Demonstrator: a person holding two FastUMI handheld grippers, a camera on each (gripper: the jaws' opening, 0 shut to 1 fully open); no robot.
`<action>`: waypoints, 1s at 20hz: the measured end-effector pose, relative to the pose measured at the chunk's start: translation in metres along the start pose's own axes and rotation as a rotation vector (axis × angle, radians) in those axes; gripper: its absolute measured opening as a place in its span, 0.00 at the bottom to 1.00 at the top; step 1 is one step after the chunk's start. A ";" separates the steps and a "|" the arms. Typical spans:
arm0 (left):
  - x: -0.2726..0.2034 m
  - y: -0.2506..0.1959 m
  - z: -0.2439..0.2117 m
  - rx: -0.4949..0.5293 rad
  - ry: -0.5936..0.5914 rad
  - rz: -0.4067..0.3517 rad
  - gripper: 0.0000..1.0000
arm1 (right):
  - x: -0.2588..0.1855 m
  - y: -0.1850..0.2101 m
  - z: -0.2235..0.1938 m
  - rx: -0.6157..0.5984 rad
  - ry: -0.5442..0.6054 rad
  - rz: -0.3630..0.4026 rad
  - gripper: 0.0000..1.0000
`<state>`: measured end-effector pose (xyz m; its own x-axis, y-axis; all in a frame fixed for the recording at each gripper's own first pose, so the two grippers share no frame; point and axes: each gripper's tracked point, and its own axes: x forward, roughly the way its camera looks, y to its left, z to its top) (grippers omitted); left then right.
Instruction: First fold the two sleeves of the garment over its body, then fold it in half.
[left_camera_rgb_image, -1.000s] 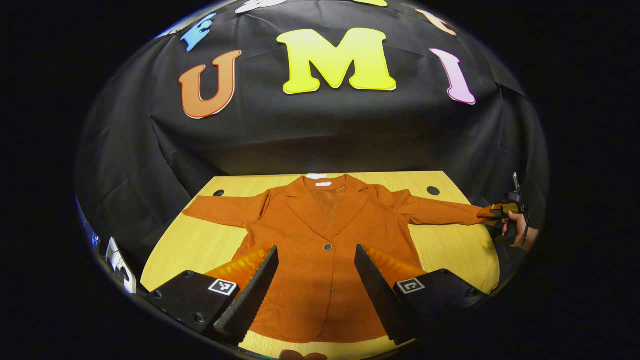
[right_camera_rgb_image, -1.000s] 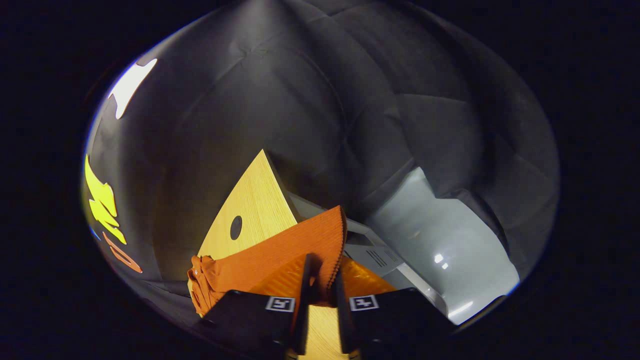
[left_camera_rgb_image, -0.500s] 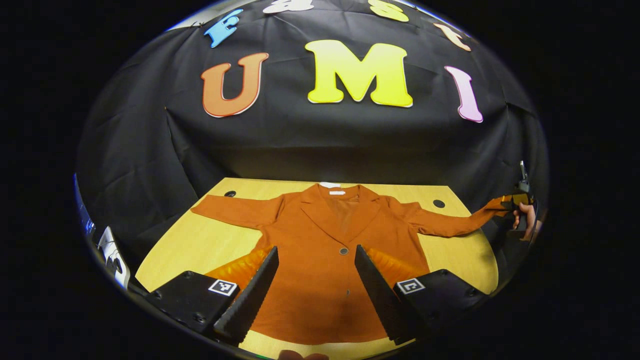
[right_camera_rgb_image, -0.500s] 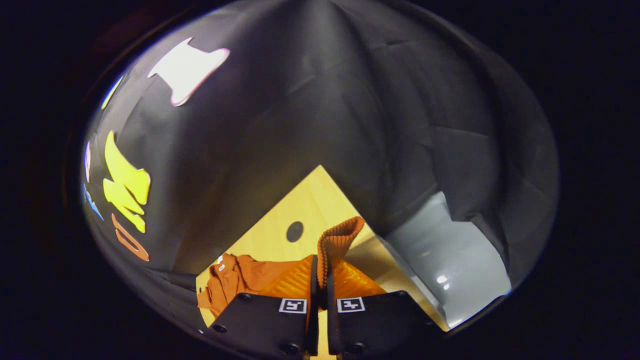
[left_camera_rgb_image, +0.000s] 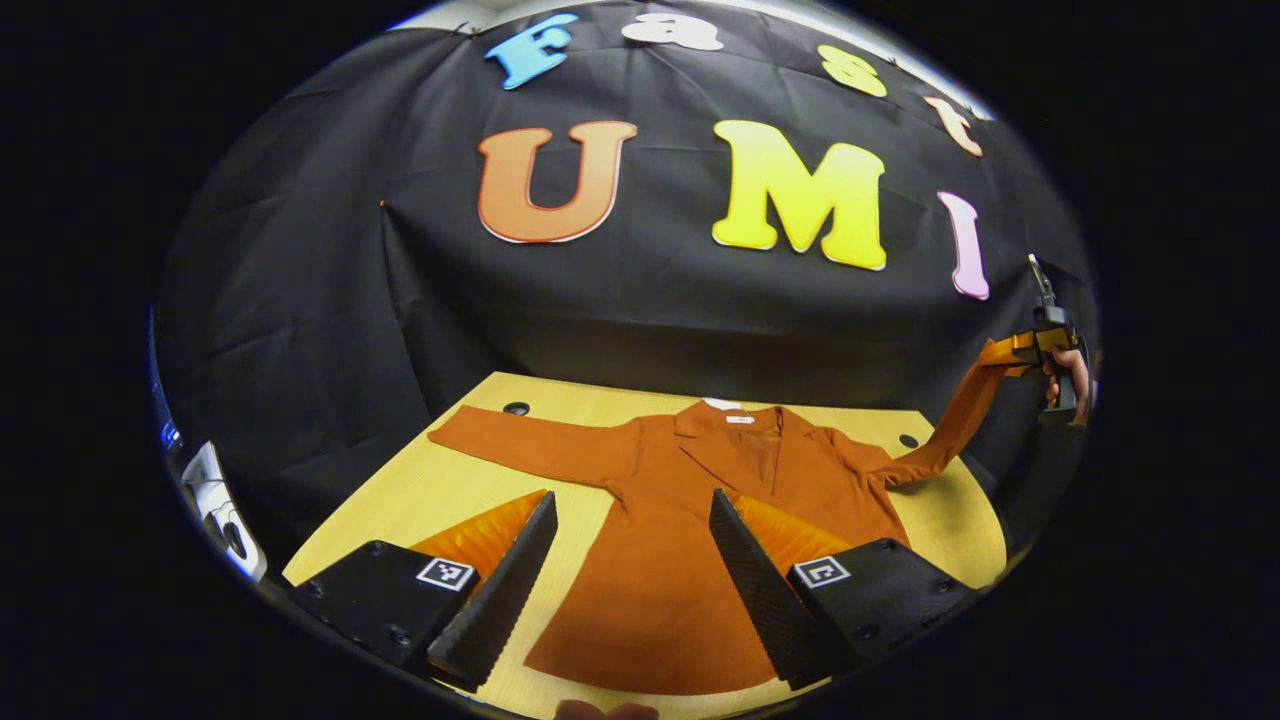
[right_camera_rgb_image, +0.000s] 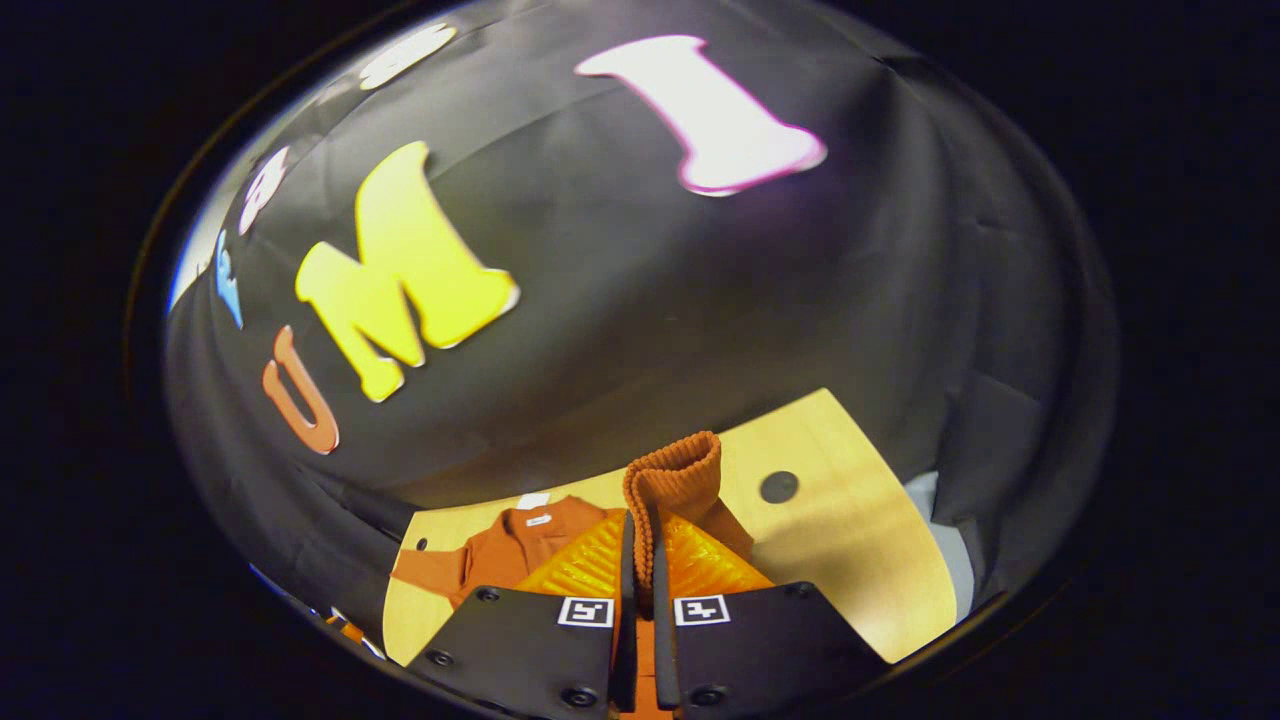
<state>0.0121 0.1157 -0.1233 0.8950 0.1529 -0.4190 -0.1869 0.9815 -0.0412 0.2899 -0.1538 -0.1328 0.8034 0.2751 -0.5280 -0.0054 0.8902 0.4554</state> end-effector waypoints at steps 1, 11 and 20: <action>0.001 0.014 0.004 -0.017 -0.010 0.001 1.00 | 0.003 0.025 -0.002 -0.035 0.003 0.011 0.07; 0.000 0.146 0.010 -0.135 -0.075 0.092 0.96 | 0.108 0.239 -0.084 -0.245 0.127 0.142 0.07; 0.000 0.231 -0.012 -0.161 -0.057 0.197 0.98 | 0.218 0.299 -0.241 -0.381 0.316 0.103 0.07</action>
<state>-0.0357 0.3414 -0.1435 0.8554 0.3500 -0.3818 -0.4178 0.9019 -0.1094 0.3202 0.2597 -0.2845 0.5679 0.4125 -0.7123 -0.3398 0.9057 0.2535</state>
